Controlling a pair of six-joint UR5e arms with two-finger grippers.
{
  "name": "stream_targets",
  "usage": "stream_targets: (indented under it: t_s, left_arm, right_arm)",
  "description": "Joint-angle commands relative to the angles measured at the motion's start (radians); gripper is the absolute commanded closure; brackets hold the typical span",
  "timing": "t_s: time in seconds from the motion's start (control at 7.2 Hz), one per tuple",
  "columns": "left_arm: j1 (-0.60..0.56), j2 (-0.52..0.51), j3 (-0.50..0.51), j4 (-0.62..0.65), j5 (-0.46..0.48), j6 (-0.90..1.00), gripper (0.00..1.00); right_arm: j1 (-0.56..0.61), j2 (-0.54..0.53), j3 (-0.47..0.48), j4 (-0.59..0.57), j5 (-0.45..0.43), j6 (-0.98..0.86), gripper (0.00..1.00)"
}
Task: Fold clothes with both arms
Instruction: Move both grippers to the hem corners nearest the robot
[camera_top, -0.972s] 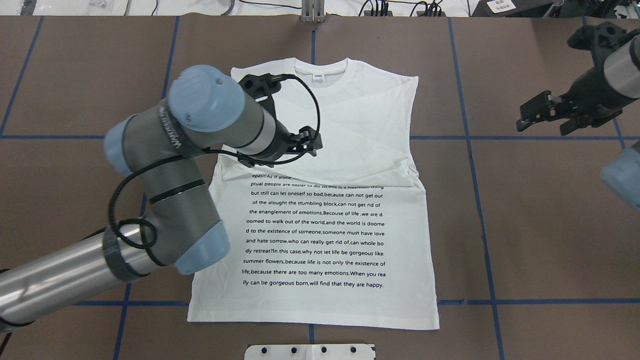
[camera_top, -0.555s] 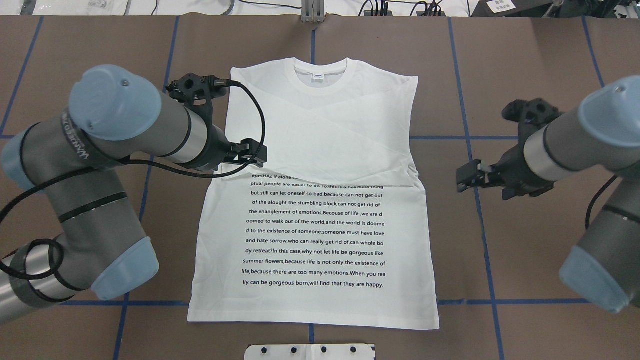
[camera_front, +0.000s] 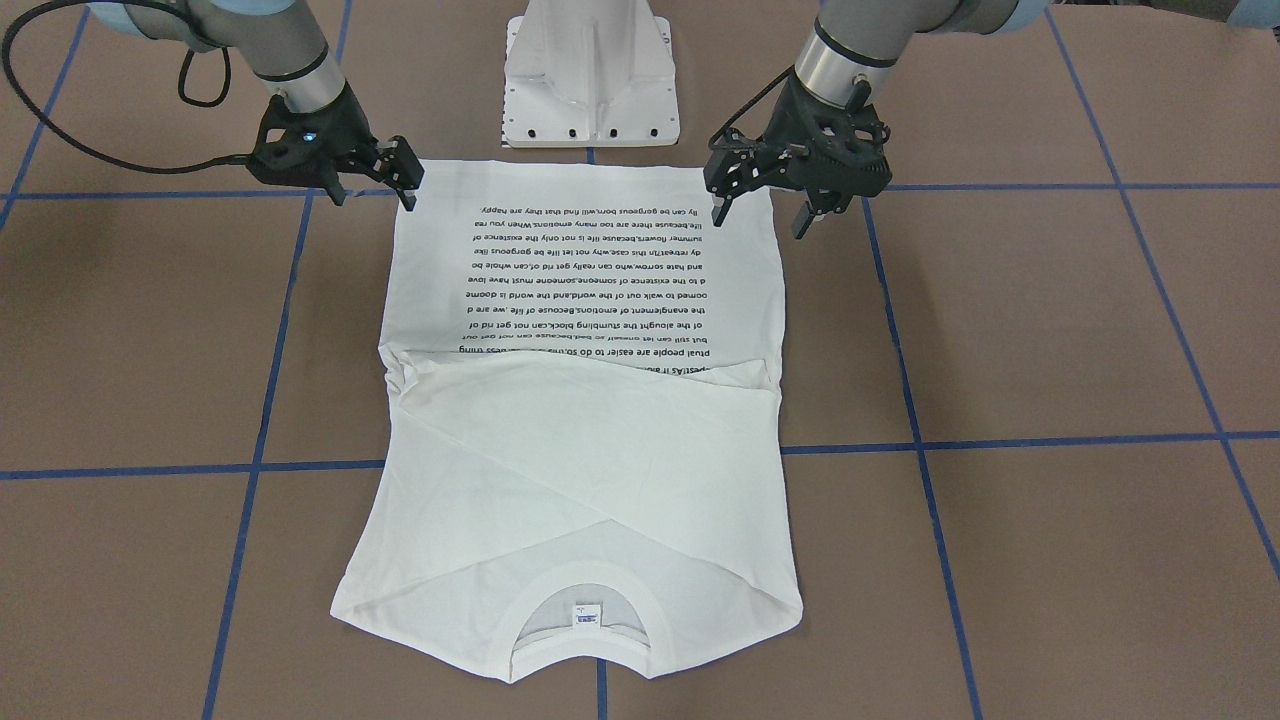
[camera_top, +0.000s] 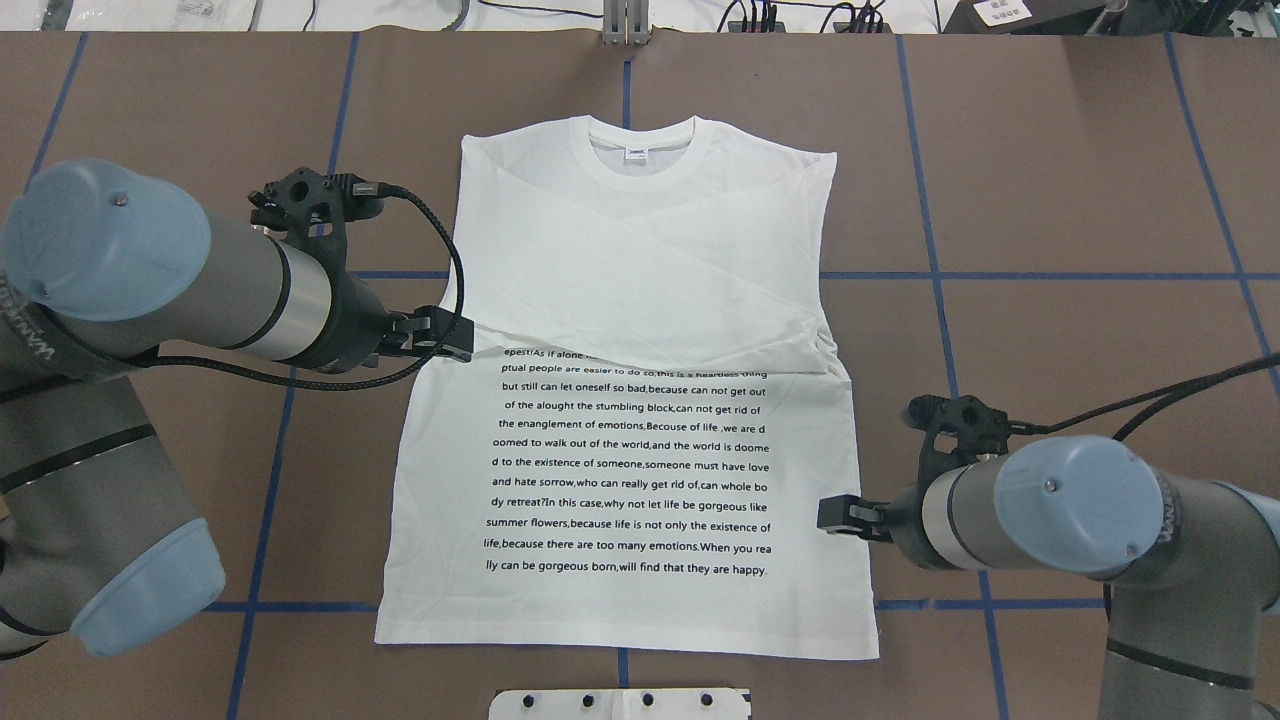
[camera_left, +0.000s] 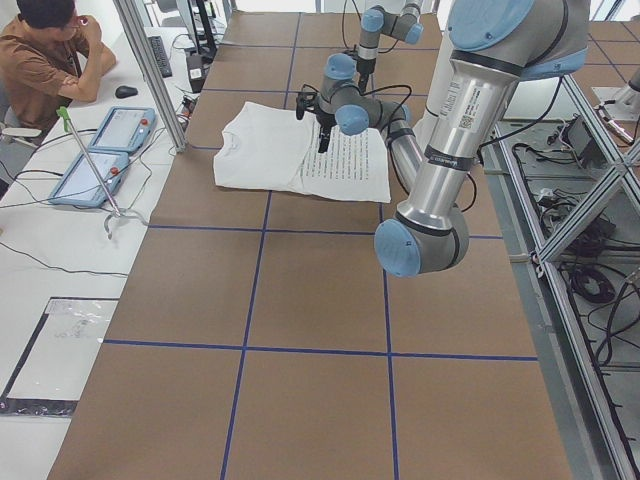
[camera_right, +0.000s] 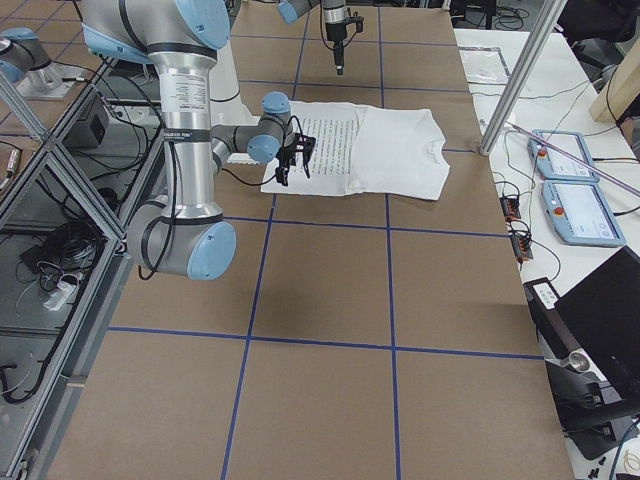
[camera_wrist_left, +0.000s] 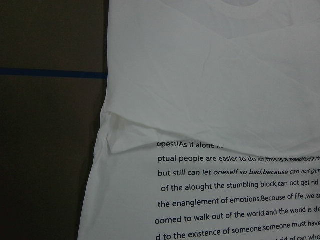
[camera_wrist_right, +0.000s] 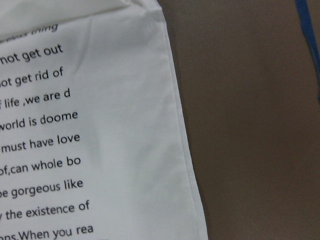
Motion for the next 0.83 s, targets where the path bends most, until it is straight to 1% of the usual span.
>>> stream_targets:
  t_s: [0.0,0.42,0.56,0.69]
  left_arm:
    - [-0.001,0.003,-0.001,0.001,-0.002,0.000,0.00]
    - [0.005,0.001,0.003,-0.001,-0.002,0.000,0.00]
    - [0.005,0.003,0.003,-0.001,-0.002,0.000,0.00]
    - [0.005,0.003,0.005,-0.002,-0.002,0.000,0.00]
  right_arm:
    - [-0.094,-0.005,-0.010,0.001,-0.019,0.072,0.01]
    - [-0.116,0.002,-0.082,0.004,-0.019,0.073,0.03]
    - [-0.116,0.004,-0.092,0.004,-0.017,0.072,0.03]
    - [-0.116,0.005,-0.091,0.004,-0.017,0.073,0.05]
